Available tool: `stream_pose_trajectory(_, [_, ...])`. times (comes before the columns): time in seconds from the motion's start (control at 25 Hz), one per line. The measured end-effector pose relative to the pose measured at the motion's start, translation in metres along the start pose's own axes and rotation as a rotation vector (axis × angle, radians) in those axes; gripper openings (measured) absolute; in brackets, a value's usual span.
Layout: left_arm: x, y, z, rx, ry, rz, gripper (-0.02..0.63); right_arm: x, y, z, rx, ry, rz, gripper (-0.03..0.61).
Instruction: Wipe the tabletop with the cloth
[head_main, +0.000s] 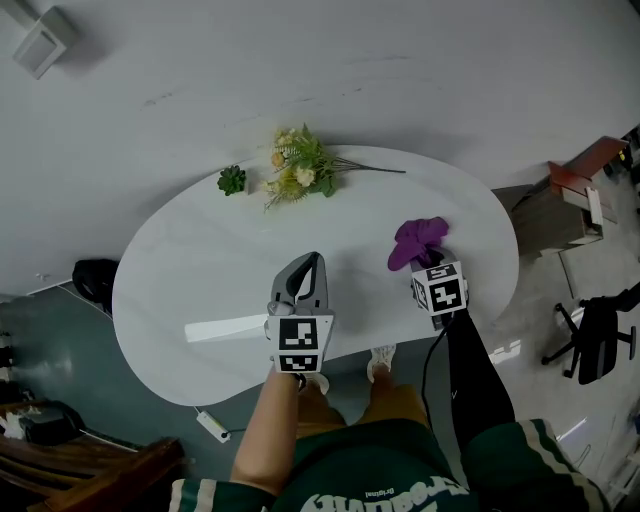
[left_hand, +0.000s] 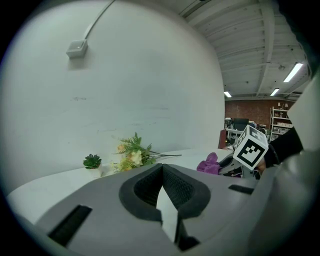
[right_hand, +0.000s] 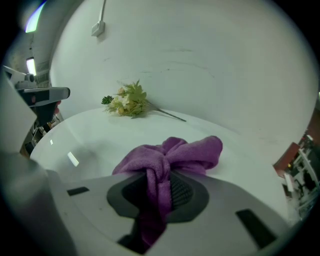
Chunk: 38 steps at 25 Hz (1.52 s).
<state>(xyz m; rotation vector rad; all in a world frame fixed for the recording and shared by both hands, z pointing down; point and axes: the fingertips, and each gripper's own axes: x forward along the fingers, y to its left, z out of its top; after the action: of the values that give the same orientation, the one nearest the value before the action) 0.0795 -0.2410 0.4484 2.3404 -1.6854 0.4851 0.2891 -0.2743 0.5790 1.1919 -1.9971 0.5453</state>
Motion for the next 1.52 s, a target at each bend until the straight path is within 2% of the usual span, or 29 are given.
stream_pose_trajectory(0.2, [-0.033, 0.051, -0.010, 0.004, -0.008, -0.008, 0.000, 0.012, 0.073, 0.014, -0.001, 0.004, 0.018, 0.077])
stream_pose_trajectory(0.44, [-0.070, 0.118, -0.027, -0.002, -0.008, 0.020, 0.000, 0.027, 0.150, 0.033, 0.000, -0.002, 0.048, 0.078])
stream_pose_trajectory(0.64, [-0.099, 0.169, -0.040, -0.016, -0.015, 0.060, 0.000, 0.041, 0.214, 0.049, 0.005, -0.006, 0.117, 0.078])
stream_pose_trajectory(0.84, [-0.127, 0.212, -0.052, -0.031, -0.013, 0.106, 0.000, 0.056, 0.279, 0.066, -0.039, 0.005, 0.192, 0.078])
stream_pose_trajectory(1.24, [-0.190, 0.303, -0.087, -0.075, 0.001, 0.247, 0.000, 0.083, 0.410, 0.095, -0.137, 0.021, 0.340, 0.077])
stream_pose_trajectory(1.52, [-0.242, 0.360, -0.113, -0.109, 0.014, 0.356, 0.000, 0.095, 0.482, 0.109, -0.219, 0.029, 0.396, 0.077])
